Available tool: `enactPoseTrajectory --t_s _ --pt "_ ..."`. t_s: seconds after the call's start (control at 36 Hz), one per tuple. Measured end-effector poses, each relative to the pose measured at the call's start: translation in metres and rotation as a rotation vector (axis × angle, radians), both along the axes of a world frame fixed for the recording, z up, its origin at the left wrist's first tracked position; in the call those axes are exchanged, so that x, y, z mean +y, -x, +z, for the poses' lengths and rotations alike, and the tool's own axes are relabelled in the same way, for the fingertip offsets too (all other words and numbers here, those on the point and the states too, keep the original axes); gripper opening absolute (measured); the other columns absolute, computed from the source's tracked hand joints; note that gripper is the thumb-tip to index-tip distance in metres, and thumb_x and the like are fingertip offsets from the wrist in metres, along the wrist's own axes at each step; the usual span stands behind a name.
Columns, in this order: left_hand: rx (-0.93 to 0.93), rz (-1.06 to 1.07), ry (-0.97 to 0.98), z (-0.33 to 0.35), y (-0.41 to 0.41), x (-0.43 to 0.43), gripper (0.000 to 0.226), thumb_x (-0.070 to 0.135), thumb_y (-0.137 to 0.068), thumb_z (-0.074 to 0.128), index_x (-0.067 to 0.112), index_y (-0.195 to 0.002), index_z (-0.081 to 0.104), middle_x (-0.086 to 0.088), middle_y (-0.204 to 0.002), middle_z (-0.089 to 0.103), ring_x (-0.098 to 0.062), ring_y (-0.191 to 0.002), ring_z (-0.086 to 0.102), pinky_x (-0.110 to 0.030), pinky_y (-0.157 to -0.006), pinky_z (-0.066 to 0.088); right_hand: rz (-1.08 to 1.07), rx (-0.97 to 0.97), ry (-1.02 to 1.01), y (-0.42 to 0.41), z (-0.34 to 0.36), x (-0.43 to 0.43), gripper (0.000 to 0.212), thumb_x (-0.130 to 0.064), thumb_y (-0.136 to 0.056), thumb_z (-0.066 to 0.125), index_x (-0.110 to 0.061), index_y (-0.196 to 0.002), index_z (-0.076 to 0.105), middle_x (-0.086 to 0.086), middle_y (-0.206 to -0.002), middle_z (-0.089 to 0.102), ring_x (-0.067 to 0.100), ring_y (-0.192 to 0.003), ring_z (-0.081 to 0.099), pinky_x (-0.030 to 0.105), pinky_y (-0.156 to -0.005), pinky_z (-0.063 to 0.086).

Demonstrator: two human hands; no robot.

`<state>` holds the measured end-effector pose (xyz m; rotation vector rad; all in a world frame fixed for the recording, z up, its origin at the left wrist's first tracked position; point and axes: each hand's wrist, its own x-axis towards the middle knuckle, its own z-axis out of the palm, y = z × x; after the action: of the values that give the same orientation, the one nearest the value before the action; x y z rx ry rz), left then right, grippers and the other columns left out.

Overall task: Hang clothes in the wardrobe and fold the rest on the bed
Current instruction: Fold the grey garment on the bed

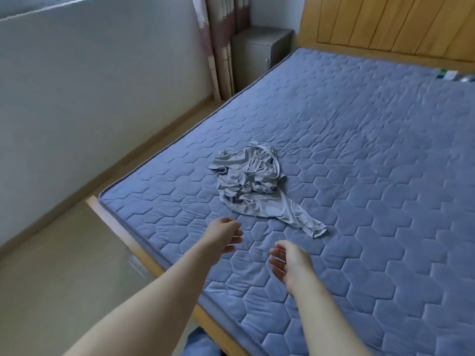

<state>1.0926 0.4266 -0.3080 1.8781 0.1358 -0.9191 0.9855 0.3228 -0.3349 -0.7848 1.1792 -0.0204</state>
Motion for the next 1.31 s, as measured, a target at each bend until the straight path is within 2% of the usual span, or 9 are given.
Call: enactPoseTrajectory --t_s 0.31,0.44,0.56,0.67,0.78,0.83,0.89,1.06,1.31 --pt "0.087 -0.193 -0.178 -0.093 -0.159 -0.063 0.013 0.013 -0.095 0.048 0.014 -0.083 0.053 -0.003 -0.075 0.057 -0.014 -0.064 0.055 -0.024 -0.061 0.040 -0.124 0.186 -0.030 -0.115 -0.073 -0.036 0.020 -0.007 -0.091 0.045 -0.013 -0.072 0.047 0.003 -0.062 0.048 0.015 -0.048 0.040 0.018 -0.046 0.027" --pt "0.240 -0.064 -0.198 -0.155 -0.221 -0.075 0.014 0.009 -0.095 0.047 0.014 -0.082 0.051 -0.004 -0.078 0.052 -0.015 -0.067 0.053 -0.026 -0.061 0.041 -0.039 0.270 -0.023 -0.168 -0.121 -0.033 0.021 -0.009 -0.091 0.047 -0.014 -0.070 0.049 0.002 -0.061 0.051 0.014 -0.046 0.041 0.017 -0.043 0.026" --pt "0.265 0.172 -0.258 -0.213 -0.271 -0.090 0.015 0.007 -0.091 0.050 0.008 -0.105 0.044 -0.004 -0.074 0.039 -0.020 -0.064 0.043 -0.029 -0.060 0.039 -0.041 0.304 -0.030 -0.193 -0.159 -0.033 0.016 -0.011 -0.092 0.049 -0.014 -0.077 0.054 0.002 -0.064 0.053 0.013 -0.047 0.044 0.018 -0.041 0.029" --pt "0.168 0.245 -0.330 -0.258 -0.300 -0.110 0.062 0.017 -0.089 0.057 0.003 -0.143 0.028 -0.020 -0.136 0.043 -0.037 -0.123 0.045 -0.042 -0.097 0.040 -0.055 0.341 -0.036 -0.199 -0.188 -0.035 0.014 -0.010 -0.092 0.050 -0.011 -0.078 0.055 0.003 -0.065 0.054 0.014 -0.048 0.045 0.019 -0.042 0.032" --pt "0.202 0.255 -0.198 -0.281 -0.306 -0.123 0.082 0.002 -0.073 0.069 0.024 -0.141 0.028 -0.012 -0.137 0.045 -0.034 -0.110 0.052 -0.039 -0.078 0.050 -0.108 0.380 -0.028 -0.188 -0.199 -0.038 0.018 -0.008 -0.091 0.051 -0.012 -0.074 0.054 0.004 -0.063 0.054 0.014 -0.046 0.045 0.017 -0.039 0.031" --pt "0.174 0.148 -0.135 -0.281 -0.303 -0.125 0.062 -0.003 -0.078 0.067 0.017 -0.132 0.042 -0.010 -0.122 0.055 -0.027 -0.093 0.053 -0.030 -0.064 0.045 -0.121 0.388 -0.015 -0.182 -0.196 -0.038 0.019 -0.008 -0.091 0.052 -0.013 -0.073 0.055 0.004 -0.062 0.054 0.013 -0.046 0.045 0.017 -0.040 0.031" --pt "0.177 0.034 -0.087 -0.271 -0.300 -0.129 0.038 -0.004 -0.081 0.066 0.014 -0.112 0.056 -0.008 -0.102 0.062 -0.025 -0.085 0.055 -0.030 -0.071 0.045 -0.154 0.376 -0.016 -0.178 -0.188 -0.039 0.019 -0.006 -0.090 0.053 -0.011 -0.072 0.055 0.004 -0.060 0.053 0.012 -0.043 0.044 0.017 -0.039 0.030" --pt "0.192 -0.472 0.047 -0.203 -0.273 -0.135 0.027 -0.013 -0.076 0.062 0.014 -0.077 0.064 -0.007 -0.075 0.063 -0.021 -0.071 0.060 -0.024 -0.061 0.051 -0.182 0.301 0.053 -0.178 -0.151 -0.045 0.019 -0.007 -0.089 0.056 -0.014 -0.071 0.058 0.003 -0.061 0.053 0.011 -0.044 0.045 0.018 -0.042 0.031" --pt "0.150 -0.800 0.179 -0.059 -0.228 -0.123 0.023 0.005 -0.058 0.053 -0.004 -0.078 0.057 -0.008 -0.068 0.044 -0.016 -0.060 0.044 -0.019 -0.052 0.036 -0.067 0.087 0.413 -0.168 -0.057 -0.059 0.038 0.011 -0.088 0.043 -0.021 -0.103 0.059 0.003 -0.086 0.061 0.011 -0.059 0.048 0.008 -0.044 0.038"
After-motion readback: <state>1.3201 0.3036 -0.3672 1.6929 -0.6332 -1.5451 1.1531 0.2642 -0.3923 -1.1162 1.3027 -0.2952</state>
